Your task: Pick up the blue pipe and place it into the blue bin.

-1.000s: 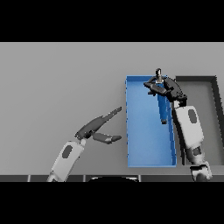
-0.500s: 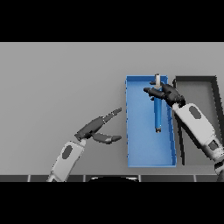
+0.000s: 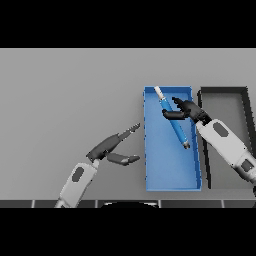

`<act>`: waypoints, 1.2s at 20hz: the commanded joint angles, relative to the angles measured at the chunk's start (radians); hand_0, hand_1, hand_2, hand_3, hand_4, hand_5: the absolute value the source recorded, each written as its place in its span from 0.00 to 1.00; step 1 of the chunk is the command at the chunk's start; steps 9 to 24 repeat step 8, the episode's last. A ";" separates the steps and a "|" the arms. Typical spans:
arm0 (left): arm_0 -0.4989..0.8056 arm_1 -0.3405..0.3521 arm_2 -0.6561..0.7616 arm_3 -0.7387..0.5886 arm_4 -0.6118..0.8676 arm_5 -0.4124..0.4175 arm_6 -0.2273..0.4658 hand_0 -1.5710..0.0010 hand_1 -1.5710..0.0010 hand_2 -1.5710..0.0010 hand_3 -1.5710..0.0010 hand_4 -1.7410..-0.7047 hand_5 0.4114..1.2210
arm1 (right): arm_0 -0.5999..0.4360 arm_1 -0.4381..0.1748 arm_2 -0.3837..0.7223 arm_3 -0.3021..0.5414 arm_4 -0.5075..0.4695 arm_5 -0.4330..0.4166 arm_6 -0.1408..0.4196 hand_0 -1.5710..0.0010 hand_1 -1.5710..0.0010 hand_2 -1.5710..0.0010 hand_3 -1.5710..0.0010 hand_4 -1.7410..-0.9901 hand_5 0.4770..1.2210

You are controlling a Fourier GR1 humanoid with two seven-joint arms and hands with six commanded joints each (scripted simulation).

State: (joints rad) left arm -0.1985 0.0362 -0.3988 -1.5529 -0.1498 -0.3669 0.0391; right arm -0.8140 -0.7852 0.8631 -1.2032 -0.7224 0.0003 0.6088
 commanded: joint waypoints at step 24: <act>0.016 0.012 -0.007 -0.055 0.010 -0.006 0.027 1.00 1.00 1.00 1.00 0.78 0.10 | -0.012 -0.014 0.017 -0.012 0.005 0.049 -0.017 0.99 0.99 0.99 1.00 0.87 0.32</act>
